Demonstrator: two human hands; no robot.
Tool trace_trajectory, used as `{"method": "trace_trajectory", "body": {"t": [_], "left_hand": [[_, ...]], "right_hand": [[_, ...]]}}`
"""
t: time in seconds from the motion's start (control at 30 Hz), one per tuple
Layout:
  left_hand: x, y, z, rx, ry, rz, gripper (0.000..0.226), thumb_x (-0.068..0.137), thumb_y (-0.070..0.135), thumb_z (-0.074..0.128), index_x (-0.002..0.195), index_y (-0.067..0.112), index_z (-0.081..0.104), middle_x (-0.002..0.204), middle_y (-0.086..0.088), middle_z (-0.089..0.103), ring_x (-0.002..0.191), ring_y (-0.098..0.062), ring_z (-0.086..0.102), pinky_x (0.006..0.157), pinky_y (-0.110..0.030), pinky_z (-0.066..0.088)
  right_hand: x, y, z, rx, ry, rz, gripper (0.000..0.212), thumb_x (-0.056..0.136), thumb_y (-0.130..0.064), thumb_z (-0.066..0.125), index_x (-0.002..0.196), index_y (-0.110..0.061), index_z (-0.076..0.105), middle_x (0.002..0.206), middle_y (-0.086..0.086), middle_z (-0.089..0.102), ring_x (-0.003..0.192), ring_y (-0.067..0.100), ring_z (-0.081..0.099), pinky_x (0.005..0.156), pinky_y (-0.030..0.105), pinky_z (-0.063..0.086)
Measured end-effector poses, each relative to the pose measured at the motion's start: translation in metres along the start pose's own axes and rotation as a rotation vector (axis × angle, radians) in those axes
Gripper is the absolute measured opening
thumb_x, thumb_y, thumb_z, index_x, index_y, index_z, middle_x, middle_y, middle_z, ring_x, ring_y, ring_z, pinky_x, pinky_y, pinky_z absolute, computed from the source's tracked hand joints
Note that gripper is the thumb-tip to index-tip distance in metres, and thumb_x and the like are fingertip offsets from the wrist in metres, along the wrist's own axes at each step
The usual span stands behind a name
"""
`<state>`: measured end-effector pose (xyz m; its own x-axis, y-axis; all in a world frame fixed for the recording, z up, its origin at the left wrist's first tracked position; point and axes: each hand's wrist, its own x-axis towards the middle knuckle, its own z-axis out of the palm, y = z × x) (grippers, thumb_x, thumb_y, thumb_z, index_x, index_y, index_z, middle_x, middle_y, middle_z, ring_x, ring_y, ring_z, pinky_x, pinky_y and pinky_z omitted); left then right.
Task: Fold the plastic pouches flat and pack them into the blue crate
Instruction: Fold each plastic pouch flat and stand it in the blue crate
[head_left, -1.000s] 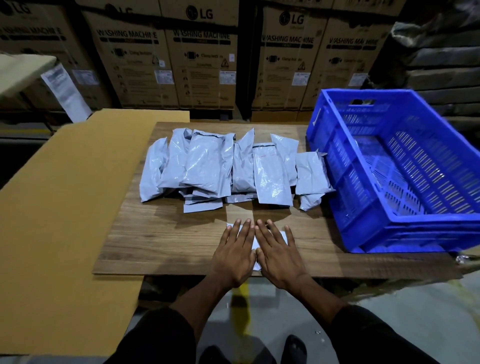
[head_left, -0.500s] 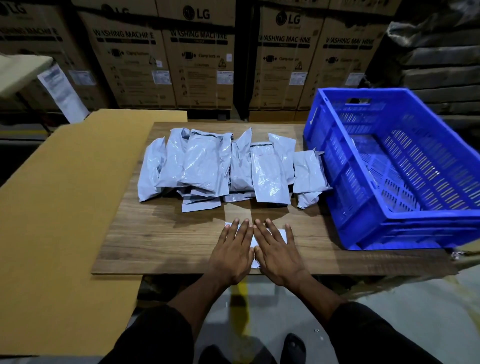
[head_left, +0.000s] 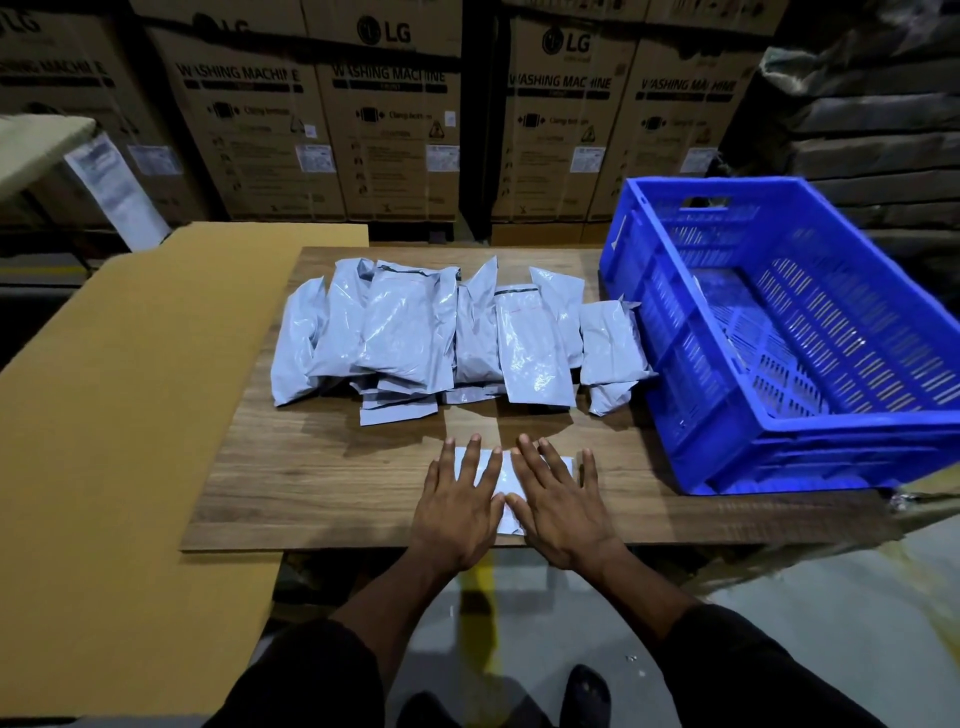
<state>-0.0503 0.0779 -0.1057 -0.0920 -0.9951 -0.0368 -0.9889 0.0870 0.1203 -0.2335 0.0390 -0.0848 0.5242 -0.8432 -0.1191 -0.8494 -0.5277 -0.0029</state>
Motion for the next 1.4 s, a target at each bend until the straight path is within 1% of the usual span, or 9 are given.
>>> {"method": "trace_trajectory", "body": {"t": [0.43,0.6,0.67,0.73,0.8,0.93,1.0,1.1,1.4], "left_hand": [[-0.003,0.005,0.000,-0.052,0.024,-0.079,0.073,0.100,0.055,0.012,0.163,0.018,0.016,0.170,-0.016,0.008,0.155,-0.041,0.007,0.122,-0.056,0.015],[-0.002,0.006,-0.005,-0.067,-0.014,-0.122,0.083,0.093,0.063,-0.003,0.162,0.019,-0.007,0.169,-0.009,-0.016,0.155,-0.037,-0.012,0.122,-0.057,-0.006],[-0.003,0.004,-0.010,-0.088,0.045,-0.144,0.082,0.098,0.060,0.008,0.162,0.009,0.006,0.170,-0.013,-0.003,0.157,-0.034,-0.003,0.120,-0.056,-0.012],[-0.001,-0.001,-0.012,-0.083,0.132,-0.076,0.071,0.103,0.048,0.022,0.156,0.002,0.030,0.165,-0.017,0.026,0.155,-0.033,0.017,0.122,-0.056,0.002],[0.003,-0.006,-0.013,-0.099,0.133,0.060,0.062,0.105,0.037,0.024,0.151,0.000,0.043,0.158,-0.017,0.041,0.152,-0.030,0.025,0.122,-0.053,0.014],[0.011,-0.012,-0.016,-0.149,-0.001,0.116,0.074,0.099,0.038,0.002,0.157,0.003,0.031,0.165,-0.013,0.029,0.156,-0.026,0.016,0.123,-0.038,0.002],[0.008,-0.019,-0.011,-0.081,0.004,0.142,0.068,0.101,0.039,0.012,0.154,0.004,0.038,0.161,-0.012,0.037,0.152,-0.027,0.029,0.123,-0.041,0.014],[0.003,-0.029,0.001,-0.021,0.053,0.166,0.061,0.103,0.041,0.028,0.151,0.006,0.043,0.157,-0.010,0.044,0.146,-0.028,0.041,0.117,-0.047,0.036],[-0.003,-0.042,0.005,-0.022,0.073,0.164,0.064,0.101,0.043,0.032,0.158,0.015,0.032,0.165,-0.009,0.030,0.150,-0.032,0.031,0.118,-0.052,0.034]], "right_hand": [[-0.018,0.042,-0.010,0.042,-0.134,0.136,0.080,0.094,-0.077,0.006,0.157,-0.032,-0.016,0.161,-0.018,-0.027,0.151,0.016,-0.023,0.115,0.065,-0.014],[-0.007,0.045,-0.021,0.070,-0.182,0.120,0.085,0.092,-0.079,0.006,0.156,-0.028,-0.019,0.160,-0.013,-0.030,0.150,0.019,-0.026,0.115,0.064,-0.016],[-0.005,0.037,-0.028,0.099,-0.150,0.110,0.087,0.093,-0.077,0.006,0.155,-0.024,-0.021,0.159,-0.009,-0.032,0.149,0.017,-0.028,0.115,0.060,-0.017],[-0.001,0.023,-0.033,0.072,-0.018,0.037,0.080,0.097,-0.069,0.005,0.157,-0.019,-0.013,0.163,-0.005,-0.026,0.150,0.016,-0.025,0.118,0.058,-0.012],[0.007,0.004,-0.036,0.035,0.071,-0.080,0.074,0.102,-0.058,0.001,0.160,-0.013,0.011,0.168,0.002,-0.001,0.154,0.019,-0.009,0.120,0.056,-0.002],[0.023,-0.018,-0.024,0.104,0.012,-0.200,0.083,0.099,-0.052,-0.014,0.157,-0.008,0.025,0.165,0.007,0.020,0.153,0.021,0.010,0.124,0.047,0.012],[0.025,-0.016,-0.017,0.072,0.004,-0.195,0.074,0.104,-0.049,-0.004,0.156,-0.008,0.030,0.163,0.008,0.026,0.152,0.021,0.019,0.120,0.048,0.027],[0.022,-0.011,-0.007,0.027,-0.001,-0.179,0.063,0.106,-0.046,0.017,0.157,-0.011,0.026,0.165,0.004,0.022,0.153,0.019,0.016,0.121,0.045,0.018],[0.019,0.008,-0.008,0.020,-0.062,-0.167,0.065,0.103,-0.056,0.016,0.161,-0.028,0.007,0.168,-0.010,0.000,0.154,0.019,0.001,0.122,0.050,0.008]]}}
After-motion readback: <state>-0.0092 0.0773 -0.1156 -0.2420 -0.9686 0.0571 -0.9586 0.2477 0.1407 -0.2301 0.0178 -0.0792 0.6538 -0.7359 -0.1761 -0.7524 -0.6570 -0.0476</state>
